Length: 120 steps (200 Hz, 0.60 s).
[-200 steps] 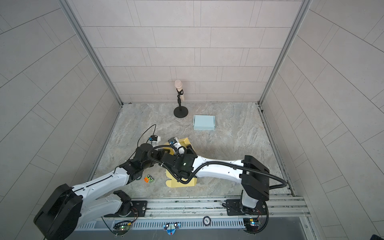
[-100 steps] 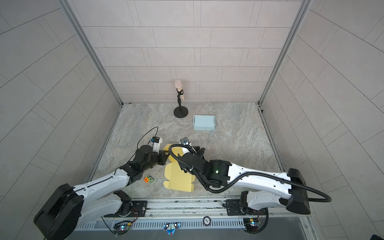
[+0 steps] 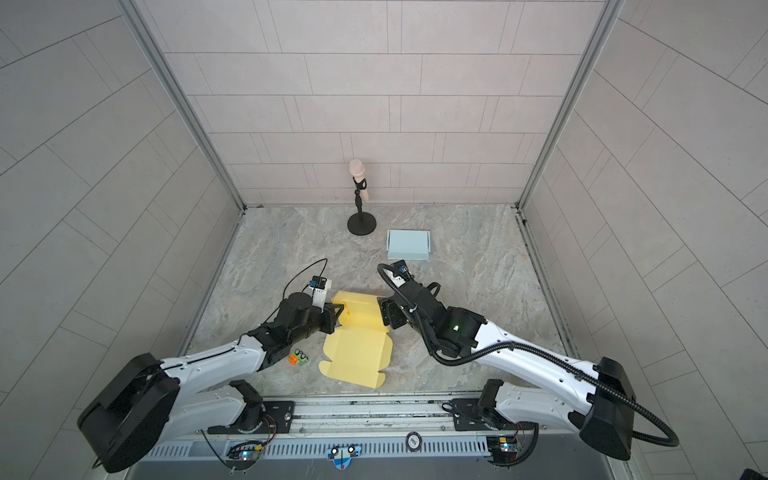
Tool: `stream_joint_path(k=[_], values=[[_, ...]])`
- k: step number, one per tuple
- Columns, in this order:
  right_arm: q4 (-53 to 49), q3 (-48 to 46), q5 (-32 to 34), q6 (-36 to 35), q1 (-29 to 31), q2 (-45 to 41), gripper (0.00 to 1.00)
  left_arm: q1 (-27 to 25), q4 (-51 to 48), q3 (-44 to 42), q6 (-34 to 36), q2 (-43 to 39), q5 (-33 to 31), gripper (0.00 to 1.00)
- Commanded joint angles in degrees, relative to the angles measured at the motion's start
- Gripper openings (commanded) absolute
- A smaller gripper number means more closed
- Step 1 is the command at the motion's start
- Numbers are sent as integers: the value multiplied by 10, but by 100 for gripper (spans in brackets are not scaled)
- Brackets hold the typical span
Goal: Fold the paper box
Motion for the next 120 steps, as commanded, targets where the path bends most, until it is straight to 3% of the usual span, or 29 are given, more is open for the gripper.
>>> stream_joint_path(k=[1,73,120], values=[[34,4,-36,6,-3,21,76,-15,33,6,25,27,-39,16],[71,44,-81,-5,-20,151,75,-55,80,5,53,98,-100,16],[82,55,-109,-6,-24,204,74,-56,112,-12,49,111,-110,21]])
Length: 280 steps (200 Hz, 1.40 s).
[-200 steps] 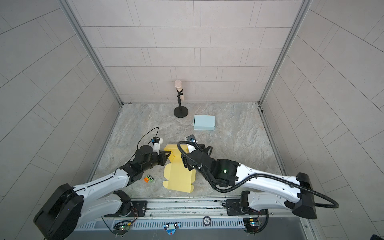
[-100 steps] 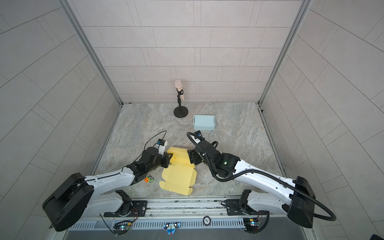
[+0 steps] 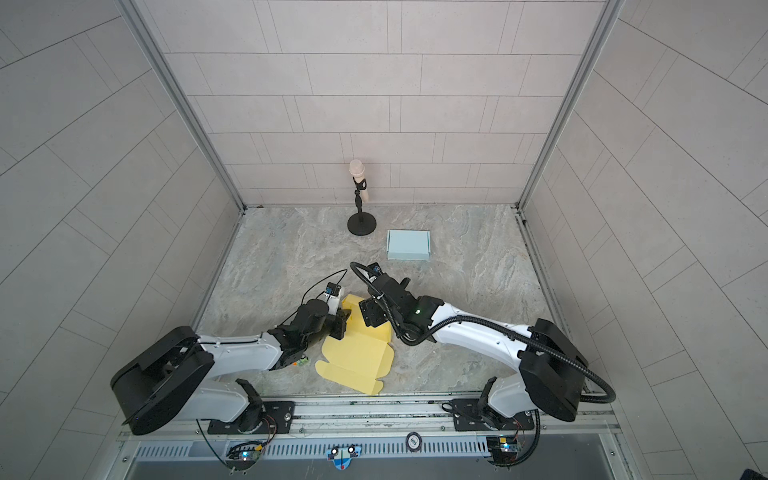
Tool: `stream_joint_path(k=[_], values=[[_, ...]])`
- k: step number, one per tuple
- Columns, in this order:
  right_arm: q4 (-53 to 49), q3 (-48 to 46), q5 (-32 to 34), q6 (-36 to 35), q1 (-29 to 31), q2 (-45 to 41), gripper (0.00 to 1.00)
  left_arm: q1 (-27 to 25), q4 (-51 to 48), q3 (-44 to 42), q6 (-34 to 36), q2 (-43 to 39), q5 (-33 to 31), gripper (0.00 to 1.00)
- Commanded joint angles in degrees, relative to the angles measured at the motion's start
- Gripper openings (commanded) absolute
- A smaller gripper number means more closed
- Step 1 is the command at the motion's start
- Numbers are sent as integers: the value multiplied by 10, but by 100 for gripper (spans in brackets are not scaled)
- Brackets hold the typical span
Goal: Fold the paper box
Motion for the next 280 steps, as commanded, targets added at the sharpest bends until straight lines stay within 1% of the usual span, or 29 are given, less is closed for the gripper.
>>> stream_joint_path(k=[1,40,61,82,109,133,186,222,280], values=[[14,11,-20,-4,-2,12,74,-2,24,-12,6,4,-19,21],[27,5,-43,2,-1,17,73,-3,50,-37,-4,-10,-18,23],[29,5,-48,3,-2,24,73,-2,50,-40,-4,-11,-28,23],[32,10,-56,5,-2,40,71,-3,50,-35,-3,-9,-36,20],[27,18,-83,14,0,55,66,-3,55,-33,-2,-6,-47,15],[39,5,-100,29,7,53,63,-3,60,-36,1,-2,-60,10],[72,-34,-138,70,24,23,57,-3,112,-48,7,27,-74,7],[67,-45,-125,76,36,14,56,-2,149,-55,17,40,-60,11],[25,-28,-74,57,37,6,55,-3,164,-83,12,19,-44,20]])
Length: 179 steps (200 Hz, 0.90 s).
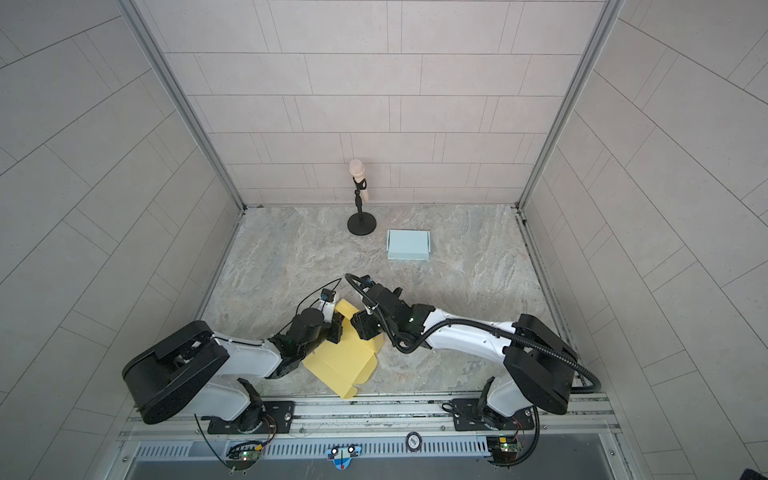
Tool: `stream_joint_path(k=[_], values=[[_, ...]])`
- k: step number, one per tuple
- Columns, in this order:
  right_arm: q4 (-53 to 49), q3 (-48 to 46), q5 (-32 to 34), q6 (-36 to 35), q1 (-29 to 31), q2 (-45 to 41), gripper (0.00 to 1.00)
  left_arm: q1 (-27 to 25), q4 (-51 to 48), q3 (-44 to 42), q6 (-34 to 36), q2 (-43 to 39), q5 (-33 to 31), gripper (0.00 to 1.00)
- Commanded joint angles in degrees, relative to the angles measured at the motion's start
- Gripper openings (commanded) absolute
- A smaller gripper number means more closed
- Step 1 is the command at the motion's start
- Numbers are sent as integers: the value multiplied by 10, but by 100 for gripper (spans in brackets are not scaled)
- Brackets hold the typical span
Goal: Fold the paper box
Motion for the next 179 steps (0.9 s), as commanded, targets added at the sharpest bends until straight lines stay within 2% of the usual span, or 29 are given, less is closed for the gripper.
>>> stream_joint_path(k=[1,54,109,179], values=[[-33,7,20,-3,5,-15,55,2,23,-14,-10,-15,0,21],[-46,16,26,-9,5,-16,55,3,17,-33,-17,-46,-4,28],[-46,21,27,-8,7,-13,55,-10,-14,-47,-4,-121,-35,32],[-43,33,15,-8,9,-6,55,-10,28,-23,11,-77,-14,31]])
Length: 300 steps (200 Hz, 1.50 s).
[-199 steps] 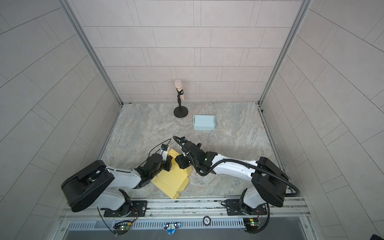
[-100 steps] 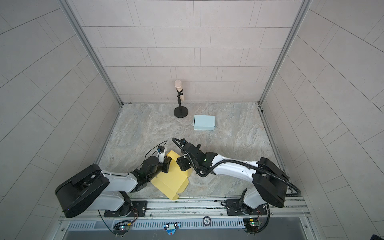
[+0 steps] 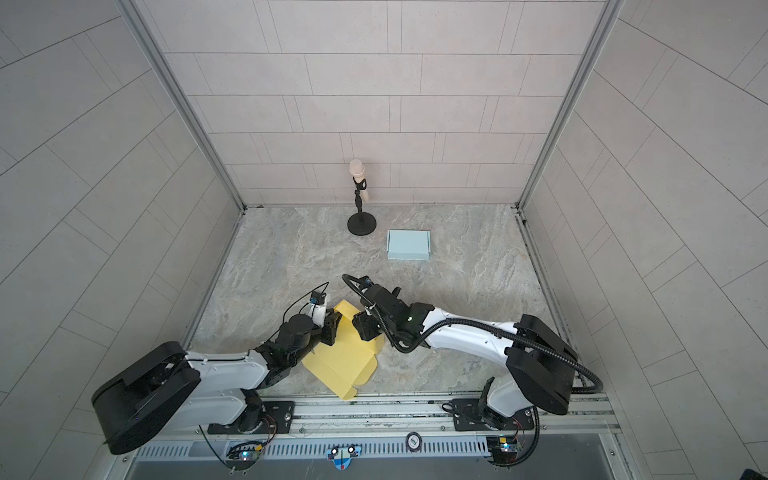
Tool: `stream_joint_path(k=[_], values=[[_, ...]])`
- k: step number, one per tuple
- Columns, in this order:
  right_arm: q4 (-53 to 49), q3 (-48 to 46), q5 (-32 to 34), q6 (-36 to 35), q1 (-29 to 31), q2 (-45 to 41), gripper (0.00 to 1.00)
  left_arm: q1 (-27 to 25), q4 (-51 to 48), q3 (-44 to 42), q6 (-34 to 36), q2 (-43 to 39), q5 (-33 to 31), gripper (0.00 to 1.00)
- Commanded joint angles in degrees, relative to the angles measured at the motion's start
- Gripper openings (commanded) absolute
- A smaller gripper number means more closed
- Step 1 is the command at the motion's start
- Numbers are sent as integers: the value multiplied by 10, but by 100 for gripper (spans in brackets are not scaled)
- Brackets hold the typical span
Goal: Fold the paper box
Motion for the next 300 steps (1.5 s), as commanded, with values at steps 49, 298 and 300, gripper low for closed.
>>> stream_joint_path(k=[49,298,300], values=[[3,10,-12,8,10,0,54,-2,64,28,7,42,-2,25],[-41,45,18,-11,6,6,65,-3,104,-6,-3,57,3,26],[-42,47,18,-13,6,8,65,-3,103,-6,-3,57,3,26]])
